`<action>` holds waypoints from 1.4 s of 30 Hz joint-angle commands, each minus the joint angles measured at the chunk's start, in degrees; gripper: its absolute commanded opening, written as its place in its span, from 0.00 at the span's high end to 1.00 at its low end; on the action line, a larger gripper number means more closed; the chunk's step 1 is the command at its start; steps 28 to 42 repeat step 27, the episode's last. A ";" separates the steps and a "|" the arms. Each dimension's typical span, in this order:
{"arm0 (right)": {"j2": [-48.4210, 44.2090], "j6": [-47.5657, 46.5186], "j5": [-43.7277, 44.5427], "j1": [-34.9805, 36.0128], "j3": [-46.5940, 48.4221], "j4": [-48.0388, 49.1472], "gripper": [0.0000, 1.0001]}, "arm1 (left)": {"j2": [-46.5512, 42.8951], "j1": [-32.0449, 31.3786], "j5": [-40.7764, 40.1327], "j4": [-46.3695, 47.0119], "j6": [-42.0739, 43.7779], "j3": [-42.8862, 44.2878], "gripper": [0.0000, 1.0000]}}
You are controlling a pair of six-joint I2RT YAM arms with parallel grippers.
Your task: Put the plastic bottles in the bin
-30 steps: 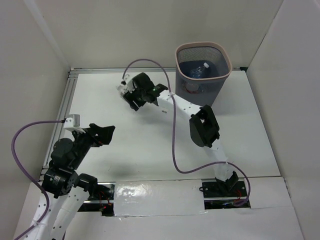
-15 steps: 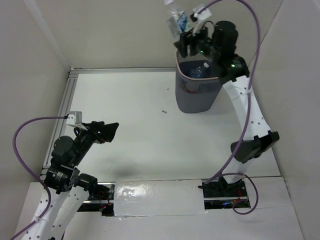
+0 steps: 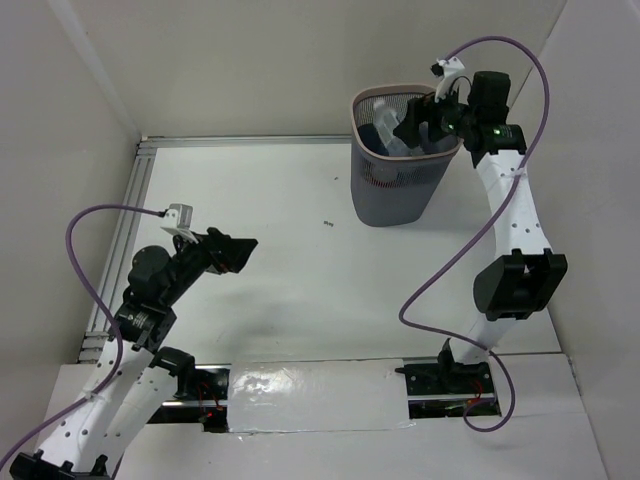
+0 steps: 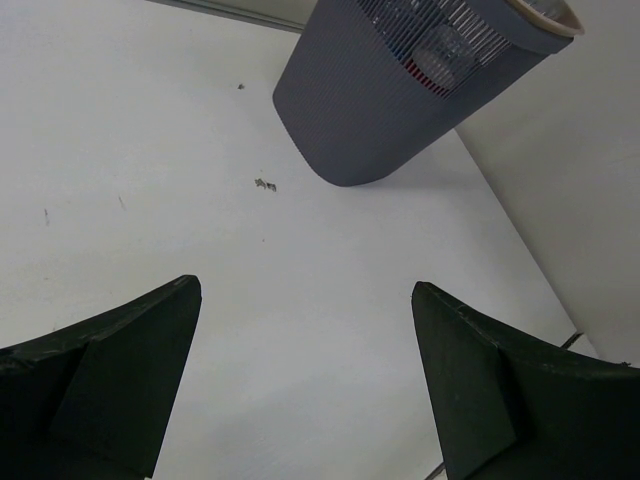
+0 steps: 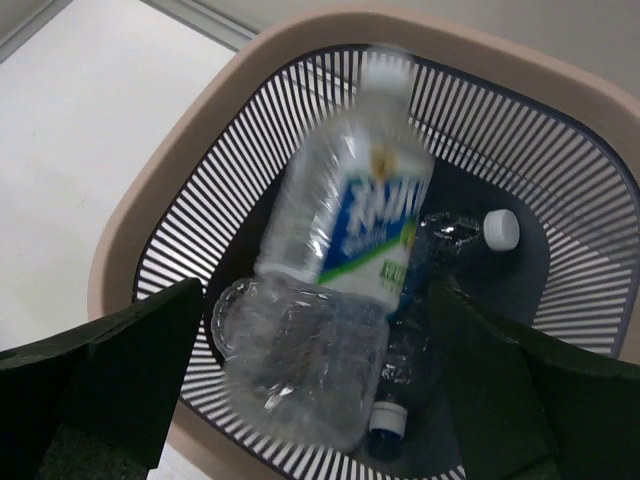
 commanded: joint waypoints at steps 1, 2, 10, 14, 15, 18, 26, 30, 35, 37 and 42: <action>-1.23 0.44 -6.37 -2.20 2.09 -0.57 0.00 | 0.94 0.27 2.73 5.54 -0.36 2.11 0.01; -1.93 0.45 -6.38 -2.20 2.61 -0.57 0.00 | 0.94 0.27 2.73 5.54 -0.35 2.12 0.01; -10.70 0.97 11.38 1.91 3.87 -1.72 0.00 | 4.37 0.27 6.68 8.34 -0.35 4.49 0.01; -19.30 3.16 26.63 4.29 -1.85 0.65 0.00 | 5.42 0.27 7.30 8.96 -0.87 5.02 0.01; -20.99 3.17 29.10 4.30 -4.82 0.14 0.00 | 5.43 0.27 7.91 8.96 -0.88 5.02 0.01; -28.09 2.56 31.85 4.30 -12.37 -2.67 0.00 | 6.91 0.27 7.91 8.96 -0.35 6.24 0.01; -46.04 4.58 29.12 4.30 -33.13 -6.37 0.00 | 11.93 0.27 8.97 10.11 0.79 8.88 0.01; -48.32 4.58 30.08 3.78 -34.89 -6.37 0.00 | 12.54 -0.25 8.36 10.11 0.79 9.41 0.01; -48.32 4.58 30.08 3.78 -34.89 -6.37 0.00 | 12.54 -0.25 8.36 10.11 0.79 9.41 0.01; -48.32 4.58 30.08 3.78 -34.89 -6.37 0.00 | 12.54 -0.25 8.36 10.11 0.79 9.41 0.01; -48.32 4.58 30.08 3.78 -34.89 -6.37 0.00 | 12.54 -0.25 8.36 10.11 0.79 9.41 0.01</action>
